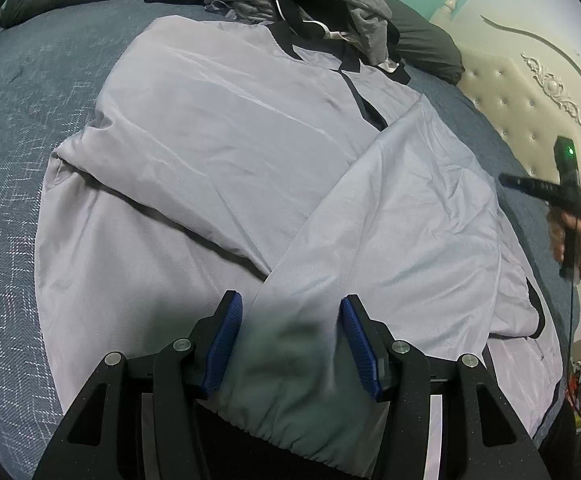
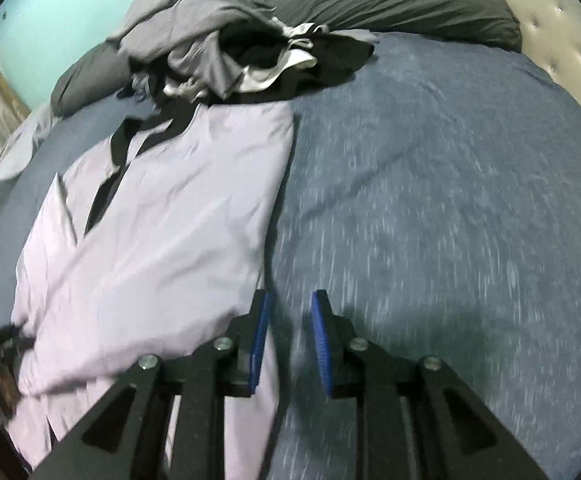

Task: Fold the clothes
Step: 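Move the right tool over the folded jacket side and press it flat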

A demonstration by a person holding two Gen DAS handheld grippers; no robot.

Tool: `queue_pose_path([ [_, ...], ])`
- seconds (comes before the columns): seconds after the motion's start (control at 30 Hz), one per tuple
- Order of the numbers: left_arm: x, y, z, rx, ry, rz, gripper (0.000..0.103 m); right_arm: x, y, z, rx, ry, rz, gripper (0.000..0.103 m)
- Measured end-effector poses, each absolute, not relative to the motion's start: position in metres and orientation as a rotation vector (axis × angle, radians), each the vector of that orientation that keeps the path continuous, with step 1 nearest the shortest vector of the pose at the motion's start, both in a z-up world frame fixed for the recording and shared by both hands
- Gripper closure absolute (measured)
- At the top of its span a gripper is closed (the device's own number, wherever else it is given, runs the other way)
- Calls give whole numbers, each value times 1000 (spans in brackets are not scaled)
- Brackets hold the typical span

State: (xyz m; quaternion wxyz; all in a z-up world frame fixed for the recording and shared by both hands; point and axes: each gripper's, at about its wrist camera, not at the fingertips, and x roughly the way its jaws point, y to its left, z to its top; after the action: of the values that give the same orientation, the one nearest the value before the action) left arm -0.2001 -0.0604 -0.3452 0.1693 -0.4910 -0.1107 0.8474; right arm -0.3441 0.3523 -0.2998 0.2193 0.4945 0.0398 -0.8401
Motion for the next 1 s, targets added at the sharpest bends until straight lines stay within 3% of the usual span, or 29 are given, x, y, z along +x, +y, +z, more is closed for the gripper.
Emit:
queue_pose_path([
  [0.3, -202, -60, -348, -1390, -324, 2406, 47, -343, 331, -326, 1439, 242, -2309, 79],
  [0.33, -203, -59, -348, -1390, -322, 2405, 47, -343, 333, -327, 1435, 228, -2315, 83],
  [0.37, -202, -59, -348, -1389, -323, 2405, 47, -344, 336, -327, 1428, 207, -2329, 97],
  [0.5, -202, -60, -348, -1388, -316, 2404, 47, -349, 356, -330, 1420, 90, -2332, 100],
  [0.77, -205, -58, -349, -1388, -301, 2405, 47, -351, 368, -334, 1427, 4, -2313, 100],
  [0.83, -205, -58, -348, -1388, -305, 2403, 47, -351, 373, -332, 1437, -17, -2311, 93],
  [0.87, -205, -57, -348, -1389, -306, 2403, 47, -350, 377, -329, 1433, -25, -2324, 84],
  [1.0, -204, -57, -348, -1388, -306, 2403, 46, -339, 392, -309, 1370, -96, -2421, 83],
])
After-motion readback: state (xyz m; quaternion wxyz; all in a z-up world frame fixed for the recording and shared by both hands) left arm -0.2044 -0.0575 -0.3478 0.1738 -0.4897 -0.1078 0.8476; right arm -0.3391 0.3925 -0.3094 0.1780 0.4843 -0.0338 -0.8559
